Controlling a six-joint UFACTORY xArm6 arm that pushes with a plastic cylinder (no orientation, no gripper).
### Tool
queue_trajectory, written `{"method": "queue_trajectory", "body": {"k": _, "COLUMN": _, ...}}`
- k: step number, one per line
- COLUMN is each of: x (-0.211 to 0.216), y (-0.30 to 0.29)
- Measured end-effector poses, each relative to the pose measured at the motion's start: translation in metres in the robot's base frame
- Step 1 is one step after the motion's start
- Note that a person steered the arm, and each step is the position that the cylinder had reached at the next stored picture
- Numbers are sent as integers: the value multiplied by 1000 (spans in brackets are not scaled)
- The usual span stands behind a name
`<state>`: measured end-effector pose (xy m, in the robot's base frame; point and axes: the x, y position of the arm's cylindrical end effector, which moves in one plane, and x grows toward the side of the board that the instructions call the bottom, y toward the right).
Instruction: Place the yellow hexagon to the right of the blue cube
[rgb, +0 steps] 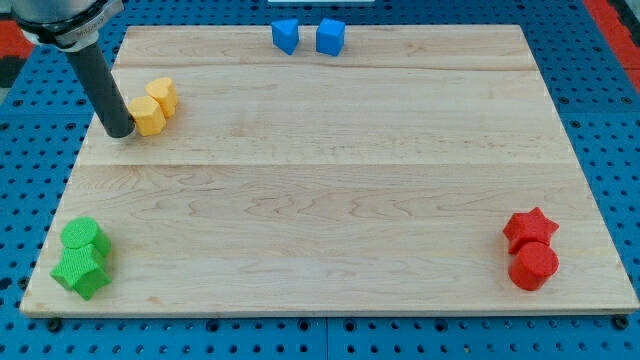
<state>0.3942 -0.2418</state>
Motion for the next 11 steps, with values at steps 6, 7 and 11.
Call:
{"method": "queue_trajectory", "body": {"k": 6, "x": -21, "y": 69}}
{"method": "queue_trajectory", "body": {"k": 7, "x": -35, "y": 64}}
{"method": "queue_trajectory", "body": {"k": 11, "x": -76, "y": 78}}
